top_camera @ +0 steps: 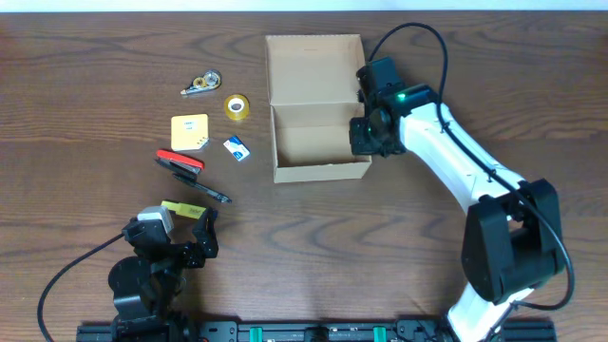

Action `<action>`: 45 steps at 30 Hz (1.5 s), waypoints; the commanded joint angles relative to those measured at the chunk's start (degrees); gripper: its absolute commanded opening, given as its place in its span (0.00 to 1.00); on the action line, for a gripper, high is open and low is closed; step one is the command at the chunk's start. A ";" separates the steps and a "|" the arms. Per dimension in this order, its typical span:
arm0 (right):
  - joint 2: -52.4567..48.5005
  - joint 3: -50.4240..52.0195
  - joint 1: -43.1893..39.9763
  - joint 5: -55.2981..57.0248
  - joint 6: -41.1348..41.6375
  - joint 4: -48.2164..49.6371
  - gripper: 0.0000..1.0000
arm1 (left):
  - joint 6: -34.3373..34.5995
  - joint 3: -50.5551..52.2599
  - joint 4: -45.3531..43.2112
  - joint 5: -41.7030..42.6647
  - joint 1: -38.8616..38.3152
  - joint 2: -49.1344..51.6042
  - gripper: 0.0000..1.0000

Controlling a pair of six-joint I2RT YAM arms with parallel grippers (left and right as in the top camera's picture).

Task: Pack container
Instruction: 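Push the box's right side with the right gripper to align it, then release the box and hold the right gripper beside its right wall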

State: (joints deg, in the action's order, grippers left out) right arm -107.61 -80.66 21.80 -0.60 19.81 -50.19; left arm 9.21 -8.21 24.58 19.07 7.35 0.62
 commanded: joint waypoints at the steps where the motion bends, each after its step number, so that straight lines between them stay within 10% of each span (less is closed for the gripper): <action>1: -0.39 0.42 1.97 3.50 3.58 -1.68 0.01 | 0.22 1.09 -0.02 -0.17 0.02 -0.42 0.95; 4: -0.39 0.42 2.56 4.48 3.96 -1.99 0.05 | 0.22 1.09 -0.02 -0.17 0.02 -0.42 0.95; 8: -0.39 0.42 2.56 4.48 3.96 -2.12 0.37 | 0.22 1.09 -0.02 -0.17 0.02 -0.42 0.95; 24: -0.11 -0.57 2.49 4.42 3.69 -2.32 0.59 | 0.22 1.09 -0.02 -0.17 0.02 -0.42 0.95; 31: 3.56 -7.91 2.49 4.44 3.69 -7.17 0.99 | 0.22 1.09 -0.02 -0.17 0.02 -0.42 0.95; 45: 12.76 -10.69 -7.21 4.63 1.99 -15.32 0.99 | 0.22 1.09 -0.02 -0.17 0.02 -0.42 0.95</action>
State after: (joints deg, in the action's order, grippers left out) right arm -94.67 -92.82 16.40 3.51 23.18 -65.45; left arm 9.21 -8.21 24.58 19.09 7.35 0.62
